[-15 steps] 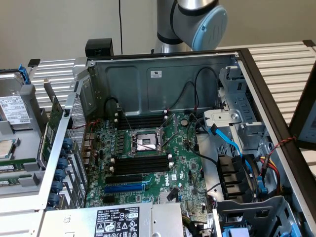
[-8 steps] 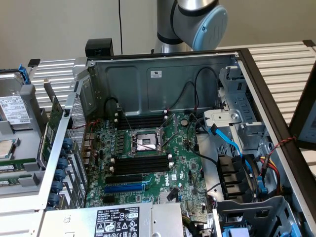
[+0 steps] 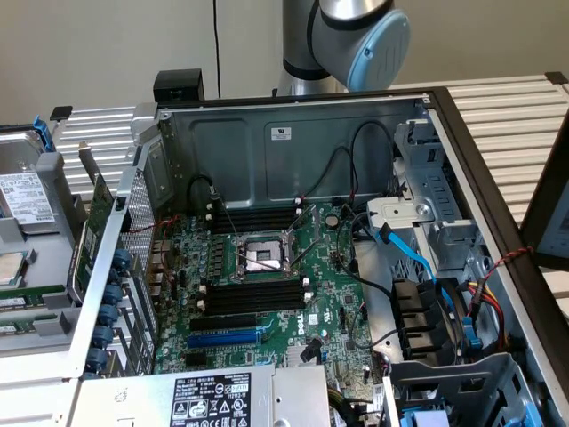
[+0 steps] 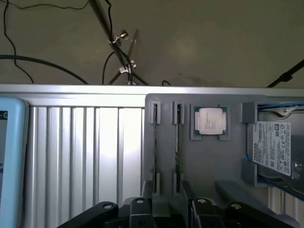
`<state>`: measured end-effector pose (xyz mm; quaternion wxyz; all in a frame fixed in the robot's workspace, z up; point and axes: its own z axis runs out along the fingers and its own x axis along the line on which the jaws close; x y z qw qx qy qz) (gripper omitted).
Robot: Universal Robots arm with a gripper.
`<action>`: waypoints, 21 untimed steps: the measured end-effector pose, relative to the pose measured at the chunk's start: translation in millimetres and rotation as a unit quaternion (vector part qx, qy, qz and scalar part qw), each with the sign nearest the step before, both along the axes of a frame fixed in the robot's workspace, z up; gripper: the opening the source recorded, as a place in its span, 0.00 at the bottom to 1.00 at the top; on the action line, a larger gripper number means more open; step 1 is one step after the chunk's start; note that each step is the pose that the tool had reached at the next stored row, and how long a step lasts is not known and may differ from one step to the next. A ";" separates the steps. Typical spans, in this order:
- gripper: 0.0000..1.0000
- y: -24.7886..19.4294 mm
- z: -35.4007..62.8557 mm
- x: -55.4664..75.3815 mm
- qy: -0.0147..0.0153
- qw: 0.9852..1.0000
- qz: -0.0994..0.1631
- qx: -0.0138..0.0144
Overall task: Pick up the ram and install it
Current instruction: 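Pick up the ram and move it above insertion slot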
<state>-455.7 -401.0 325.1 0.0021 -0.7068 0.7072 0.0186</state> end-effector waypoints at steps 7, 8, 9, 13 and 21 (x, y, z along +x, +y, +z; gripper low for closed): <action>0.36 -0.4 -12.8 10.7 0.000 1.000 0.003 0.000; 0.36 -0.5 -14.6 10.9 0.000 1.000 0.003 0.000; 0.36 -0.8 -16.3 10.9 0.000 1.000 0.003 0.000; 0.36 -2.3 -23.6 10.9 0.000 1.000 0.004 0.000; 0.36 -5.2 -38.1 10.8 0.000 1.000 0.004 0.000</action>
